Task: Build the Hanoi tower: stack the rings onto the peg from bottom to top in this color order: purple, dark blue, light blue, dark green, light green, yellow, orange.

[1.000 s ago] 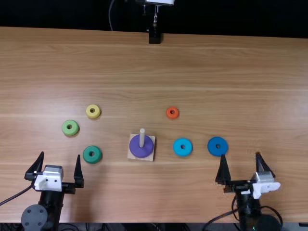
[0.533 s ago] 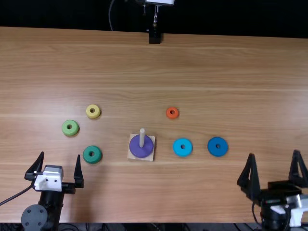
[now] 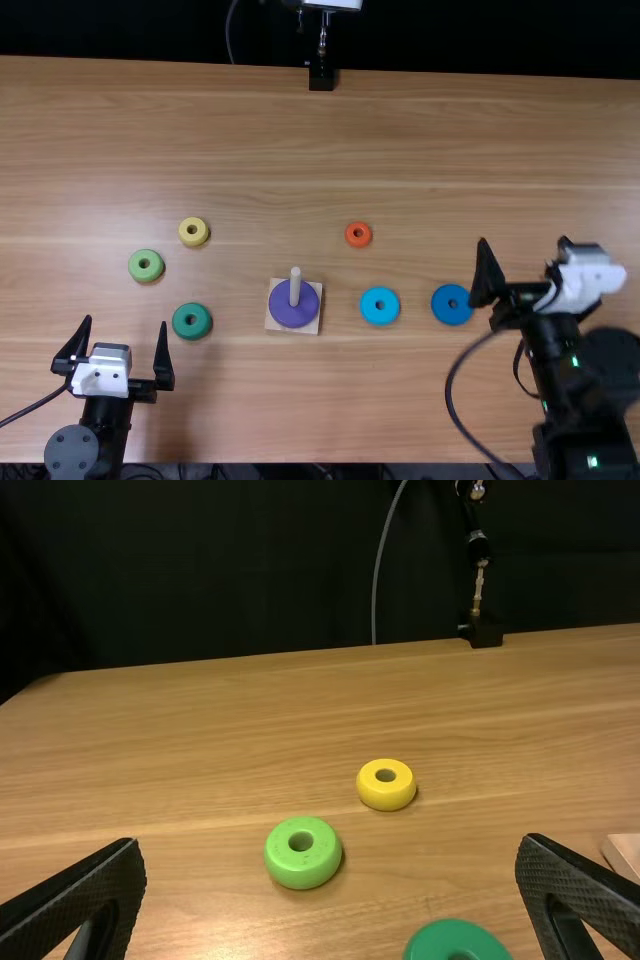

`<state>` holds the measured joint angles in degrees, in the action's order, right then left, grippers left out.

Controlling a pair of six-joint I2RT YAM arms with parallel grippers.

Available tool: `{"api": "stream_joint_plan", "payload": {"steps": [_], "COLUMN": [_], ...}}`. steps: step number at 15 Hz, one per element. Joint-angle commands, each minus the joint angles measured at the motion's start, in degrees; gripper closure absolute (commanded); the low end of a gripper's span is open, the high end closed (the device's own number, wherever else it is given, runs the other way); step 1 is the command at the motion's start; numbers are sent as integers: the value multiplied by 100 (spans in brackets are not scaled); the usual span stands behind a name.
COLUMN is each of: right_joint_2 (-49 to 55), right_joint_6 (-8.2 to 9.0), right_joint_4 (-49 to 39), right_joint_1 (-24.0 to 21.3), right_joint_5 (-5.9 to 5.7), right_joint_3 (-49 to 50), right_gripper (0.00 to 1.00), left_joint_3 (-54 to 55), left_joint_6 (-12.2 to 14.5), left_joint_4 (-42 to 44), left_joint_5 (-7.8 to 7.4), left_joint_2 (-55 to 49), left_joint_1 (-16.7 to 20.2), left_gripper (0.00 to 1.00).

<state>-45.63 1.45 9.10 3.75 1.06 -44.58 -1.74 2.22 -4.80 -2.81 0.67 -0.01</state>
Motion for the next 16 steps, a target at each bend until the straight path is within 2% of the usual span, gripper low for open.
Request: {"api": "stream_joint_plan", "payload": {"steps": [1,7,12,16], "right_joint_2": [-553,-2486,-3752,-4218], "right_joint_6": [23,23,23,66], "right_joint_4": [203,1733,1711,1764], "right_joint_1": [65,65,65,47], "right_joint_5": [31,84,52,63], "right_joint_3": [-385,-649,-737,-974], "right_gripper": [0,0,0,0], "left_joint_3": [174,174,174,174], "left_joint_6": [0,0,0,0], "left_joint_4": [-16,-16,-16,-16], "left_joint_5": [38,38,38,38], "left_joint_2": [-67,-67,-67,-67], "left_joint_1": [-43,-43,-43,-43], "left_gripper": [0,0,0,0]}}
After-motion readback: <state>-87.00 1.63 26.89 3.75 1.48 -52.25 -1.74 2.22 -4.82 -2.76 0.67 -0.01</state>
